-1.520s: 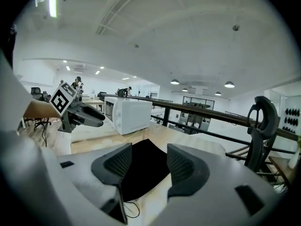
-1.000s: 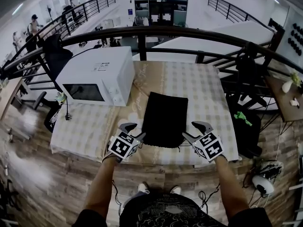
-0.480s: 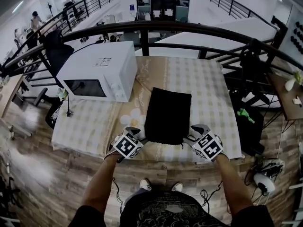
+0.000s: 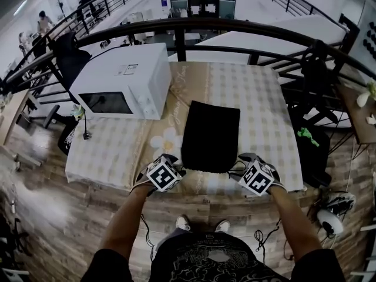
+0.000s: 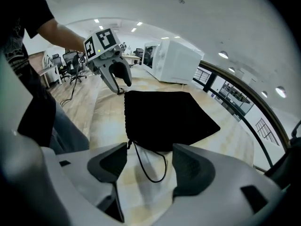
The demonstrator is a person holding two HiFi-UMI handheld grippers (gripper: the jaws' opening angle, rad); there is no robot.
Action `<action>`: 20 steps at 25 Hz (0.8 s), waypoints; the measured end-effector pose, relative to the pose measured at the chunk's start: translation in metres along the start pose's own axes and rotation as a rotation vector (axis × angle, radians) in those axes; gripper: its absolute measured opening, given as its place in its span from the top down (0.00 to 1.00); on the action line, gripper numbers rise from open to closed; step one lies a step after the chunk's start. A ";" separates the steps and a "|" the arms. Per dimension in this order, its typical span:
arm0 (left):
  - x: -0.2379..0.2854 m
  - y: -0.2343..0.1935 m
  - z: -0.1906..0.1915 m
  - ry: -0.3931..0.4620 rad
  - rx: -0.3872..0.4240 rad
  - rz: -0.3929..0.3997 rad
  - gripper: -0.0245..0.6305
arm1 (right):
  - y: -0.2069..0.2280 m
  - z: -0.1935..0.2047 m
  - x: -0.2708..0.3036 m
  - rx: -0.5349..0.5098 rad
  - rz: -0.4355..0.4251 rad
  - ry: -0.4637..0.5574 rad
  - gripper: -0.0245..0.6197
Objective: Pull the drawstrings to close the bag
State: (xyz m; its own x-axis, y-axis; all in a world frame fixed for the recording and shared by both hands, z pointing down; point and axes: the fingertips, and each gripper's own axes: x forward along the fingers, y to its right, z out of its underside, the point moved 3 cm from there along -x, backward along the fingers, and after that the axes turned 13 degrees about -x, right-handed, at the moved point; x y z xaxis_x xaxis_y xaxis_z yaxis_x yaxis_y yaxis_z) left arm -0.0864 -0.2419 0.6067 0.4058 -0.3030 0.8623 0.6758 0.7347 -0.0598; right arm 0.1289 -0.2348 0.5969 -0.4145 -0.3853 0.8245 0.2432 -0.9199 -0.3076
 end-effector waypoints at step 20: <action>0.020 -0.002 0.008 -0.108 0.048 0.006 0.65 | -0.008 0.015 0.025 -0.039 -0.081 -0.056 0.51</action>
State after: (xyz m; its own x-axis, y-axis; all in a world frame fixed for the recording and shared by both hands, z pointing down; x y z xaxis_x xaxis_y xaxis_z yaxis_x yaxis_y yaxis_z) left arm -0.0846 -0.2447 0.6287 0.3398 -0.2332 0.9111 0.6421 0.7654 -0.0436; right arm 0.1299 -0.2358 0.6267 -0.3811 -0.3063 0.8723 0.1766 -0.9503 -0.2565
